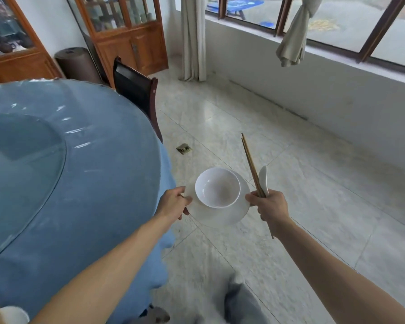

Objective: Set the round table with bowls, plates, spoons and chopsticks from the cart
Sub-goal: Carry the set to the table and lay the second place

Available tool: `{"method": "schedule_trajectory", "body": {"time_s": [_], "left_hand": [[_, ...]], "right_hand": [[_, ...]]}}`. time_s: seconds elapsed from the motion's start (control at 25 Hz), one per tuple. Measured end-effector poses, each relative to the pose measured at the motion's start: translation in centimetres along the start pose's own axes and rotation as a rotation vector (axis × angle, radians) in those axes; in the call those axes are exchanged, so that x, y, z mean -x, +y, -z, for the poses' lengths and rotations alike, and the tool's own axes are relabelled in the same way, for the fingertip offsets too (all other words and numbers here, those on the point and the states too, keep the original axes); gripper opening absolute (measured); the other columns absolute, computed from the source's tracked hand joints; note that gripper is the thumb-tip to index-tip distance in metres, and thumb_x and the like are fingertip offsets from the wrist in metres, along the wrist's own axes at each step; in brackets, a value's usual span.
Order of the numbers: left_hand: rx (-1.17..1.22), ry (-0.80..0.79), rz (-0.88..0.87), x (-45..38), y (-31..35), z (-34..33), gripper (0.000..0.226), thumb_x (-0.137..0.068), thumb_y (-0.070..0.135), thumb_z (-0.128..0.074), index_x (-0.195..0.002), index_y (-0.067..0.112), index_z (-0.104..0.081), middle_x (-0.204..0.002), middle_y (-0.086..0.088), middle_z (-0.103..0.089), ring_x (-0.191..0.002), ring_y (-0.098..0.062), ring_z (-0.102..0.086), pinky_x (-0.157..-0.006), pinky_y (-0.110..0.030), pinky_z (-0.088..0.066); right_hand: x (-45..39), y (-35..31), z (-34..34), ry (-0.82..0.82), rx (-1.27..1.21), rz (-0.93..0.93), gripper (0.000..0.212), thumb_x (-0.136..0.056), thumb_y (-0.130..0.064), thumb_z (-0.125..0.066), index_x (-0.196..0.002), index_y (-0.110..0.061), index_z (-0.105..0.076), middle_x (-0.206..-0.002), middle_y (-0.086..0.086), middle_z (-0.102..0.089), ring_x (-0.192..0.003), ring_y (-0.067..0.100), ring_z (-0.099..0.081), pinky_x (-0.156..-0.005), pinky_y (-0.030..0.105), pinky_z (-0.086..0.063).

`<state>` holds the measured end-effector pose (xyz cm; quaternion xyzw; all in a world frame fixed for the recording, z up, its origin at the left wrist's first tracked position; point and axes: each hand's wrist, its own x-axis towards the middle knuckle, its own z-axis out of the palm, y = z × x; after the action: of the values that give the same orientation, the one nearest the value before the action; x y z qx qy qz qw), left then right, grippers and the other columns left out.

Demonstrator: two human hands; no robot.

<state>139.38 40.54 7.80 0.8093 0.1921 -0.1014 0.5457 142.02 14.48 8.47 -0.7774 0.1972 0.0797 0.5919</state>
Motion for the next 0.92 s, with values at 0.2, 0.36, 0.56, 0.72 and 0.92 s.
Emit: {"method": "schedule_trajectory", "body": {"time_s": [0.2, 0.36, 0.56, 0.72, 0.92], "left_hand": [[0.018, 0.069, 0.024, -8.9, 2.7, 0.4, 0.028, -0.088, 0.013, -0.059, -0.093, 0.039, -0.068, -0.072, -0.007, -0.07, -0.056, -0.015, -0.062, -0.05, -0.032, -0.046], [0.048, 0.151, 0.061, -16.1, 5.8, 0.5, 0.027, -0.09, 0.013, -0.059, -0.104, 0.033, -0.07, -0.074, -0.005, -0.07, -0.057, -0.017, -0.063, -0.049, -0.031, -0.046], [0.104, 0.23, 0.085, -24.1, 9.0, 0.9, 0.029, -0.09, 0.012, -0.061, -0.112, 0.029, -0.069, -0.073, -0.002, -0.068, -0.055, -0.014, -0.064, -0.044, -0.029, -0.045], [0.116, 0.253, 0.109, -29.8, 11.0, 2.2, 0.029, -0.089, 0.012, -0.061, -0.111, 0.028, -0.071, -0.073, -0.004, -0.07, -0.053, -0.012, -0.064, -0.042, -0.028, -0.044], [0.164, 0.264, 0.104, -38.0, 12.9, 4.7, 0.031, -0.087, 0.012, -0.061, -0.111, 0.028, -0.072, -0.071, -0.003, -0.071, -0.055, -0.016, -0.065, -0.043, -0.029, -0.045]], "right_hand": [[-10.2, -3.6, -3.0, -0.083, 0.017, 0.019, 0.006, -0.078, -0.009, -0.075, -0.074, -0.009, -0.071, -0.068, 0.006, -0.067, -0.044, 0.01, -0.042, -0.043, 0.025, -0.032], [-18.9, -7.9, -5.2, -0.161, 0.051, 0.043, 0.009, -0.078, -0.009, -0.076, -0.071, -0.011, -0.071, -0.069, 0.007, -0.068, -0.047, 0.009, -0.045, -0.048, 0.025, -0.034], [-27.8, -12.9, -7.3, -0.227, 0.094, 0.064, 0.008, -0.079, -0.012, -0.076, -0.073, -0.013, -0.072, -0.069, 0.006, -0.07, -0.049, 0.01, -0.047, -0.049, 0.027, -0.035], [-34.0, -16.2, -10.0, -0.267, 0.108, 0.079, 0.007, -0.079, -0.01, -0.076, -0.074, -0.01, -0.071, -0.067, 0.005, -0.069, -0.045, 0.006, -0.046, -0.048, 0.025, -0.035], [-41.7, -19.9, -14.4, -0.277, 0.106, 0.064, 0.006, -0.079, -0.011, -0.075, -0.075, -0.009, -0.072, -0.068, 0.006, -0.069, -0.042, 0.01, -0.04, -0.043, 0.026, -0.033]]}}
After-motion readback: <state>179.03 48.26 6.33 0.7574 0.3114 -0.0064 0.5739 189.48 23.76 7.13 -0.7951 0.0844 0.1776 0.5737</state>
